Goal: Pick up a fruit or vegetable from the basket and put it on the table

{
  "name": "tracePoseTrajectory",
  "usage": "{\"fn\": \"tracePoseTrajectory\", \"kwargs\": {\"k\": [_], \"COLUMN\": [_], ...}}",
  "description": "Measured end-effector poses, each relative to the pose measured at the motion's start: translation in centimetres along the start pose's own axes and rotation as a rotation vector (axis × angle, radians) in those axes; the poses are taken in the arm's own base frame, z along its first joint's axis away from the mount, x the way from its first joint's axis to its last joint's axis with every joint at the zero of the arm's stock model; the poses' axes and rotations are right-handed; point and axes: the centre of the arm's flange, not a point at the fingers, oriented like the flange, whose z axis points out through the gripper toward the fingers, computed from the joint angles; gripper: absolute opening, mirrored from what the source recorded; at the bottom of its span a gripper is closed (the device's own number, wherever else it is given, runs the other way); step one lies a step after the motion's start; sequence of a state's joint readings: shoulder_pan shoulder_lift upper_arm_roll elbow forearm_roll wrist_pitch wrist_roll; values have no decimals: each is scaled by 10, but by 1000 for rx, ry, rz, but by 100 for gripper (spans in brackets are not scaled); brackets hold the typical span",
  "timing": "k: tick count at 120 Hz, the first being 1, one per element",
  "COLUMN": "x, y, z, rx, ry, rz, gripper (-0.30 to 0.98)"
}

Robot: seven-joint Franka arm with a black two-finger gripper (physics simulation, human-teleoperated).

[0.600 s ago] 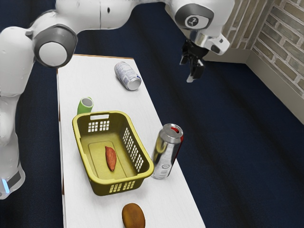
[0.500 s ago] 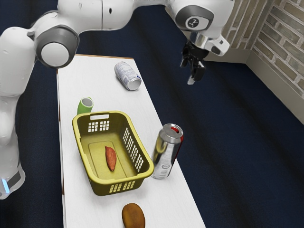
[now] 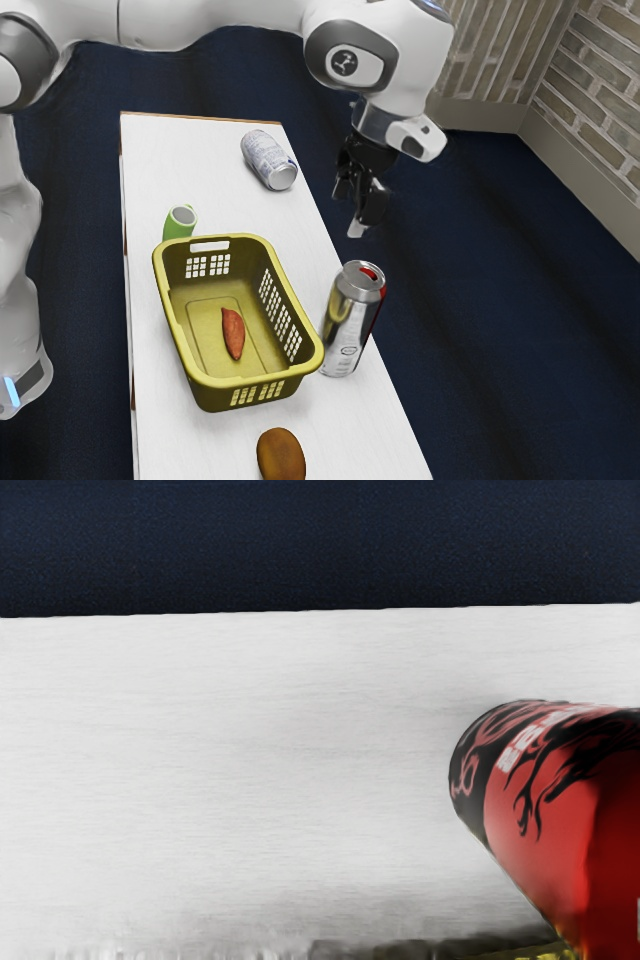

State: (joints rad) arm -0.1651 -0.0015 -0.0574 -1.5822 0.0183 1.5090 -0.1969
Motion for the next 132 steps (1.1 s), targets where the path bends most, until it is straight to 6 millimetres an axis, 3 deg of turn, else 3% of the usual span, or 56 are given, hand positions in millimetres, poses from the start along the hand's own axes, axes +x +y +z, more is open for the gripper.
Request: {"fn": "tracePoseTrajectory", "kwargs": {"k": [8,16,31,52,76,100,132], "x": [-46,-84,-115,-128,-133,-163,-168], "y": [8,27,37,61,50,57,48], "z": [-6,7,54,71,93,103,137], "rx": [-2,-4,-40,-69,-111,-115,-108], "ry": [20,19,-17,4,-12,-1,-75], "rz": [-12,-11,-81,-189,-391,-512,-682], "gripper": [69,69,69,69,68,69,69]}}
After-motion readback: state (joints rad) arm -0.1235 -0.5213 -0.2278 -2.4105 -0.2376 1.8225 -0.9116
